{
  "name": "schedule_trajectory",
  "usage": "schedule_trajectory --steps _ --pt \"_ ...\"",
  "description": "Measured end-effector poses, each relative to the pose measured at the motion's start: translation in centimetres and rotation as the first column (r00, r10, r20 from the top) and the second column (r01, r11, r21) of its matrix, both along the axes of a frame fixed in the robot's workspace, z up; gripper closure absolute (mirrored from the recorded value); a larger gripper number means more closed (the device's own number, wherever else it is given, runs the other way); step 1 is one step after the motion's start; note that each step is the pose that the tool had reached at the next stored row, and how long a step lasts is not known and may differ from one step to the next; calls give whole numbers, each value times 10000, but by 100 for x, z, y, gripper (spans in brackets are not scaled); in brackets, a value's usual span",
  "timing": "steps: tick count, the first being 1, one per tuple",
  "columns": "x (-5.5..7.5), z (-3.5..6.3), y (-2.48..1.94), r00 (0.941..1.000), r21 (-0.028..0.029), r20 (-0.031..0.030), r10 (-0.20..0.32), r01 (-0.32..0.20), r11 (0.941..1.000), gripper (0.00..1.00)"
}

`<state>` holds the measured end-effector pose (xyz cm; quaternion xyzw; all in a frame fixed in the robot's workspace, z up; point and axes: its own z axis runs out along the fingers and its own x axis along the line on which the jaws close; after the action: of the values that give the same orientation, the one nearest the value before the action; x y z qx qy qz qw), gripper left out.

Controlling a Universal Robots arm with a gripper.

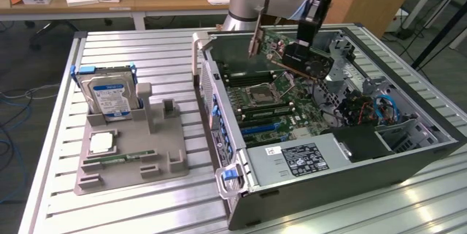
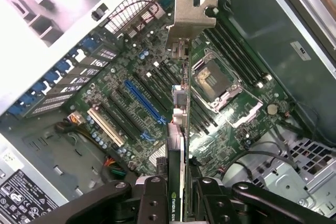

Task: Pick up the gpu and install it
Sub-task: 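Insert the gpu into the slot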

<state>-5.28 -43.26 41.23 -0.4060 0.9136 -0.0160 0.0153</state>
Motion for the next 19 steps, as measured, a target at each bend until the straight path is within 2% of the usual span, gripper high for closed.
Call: schedule_trajectory --steps 10,19 --pt "0 -1 0 9970 0 0 774 -774 9970 74" --pt "0 -2 0 9884 0 0 1520 -1520 9884 74"
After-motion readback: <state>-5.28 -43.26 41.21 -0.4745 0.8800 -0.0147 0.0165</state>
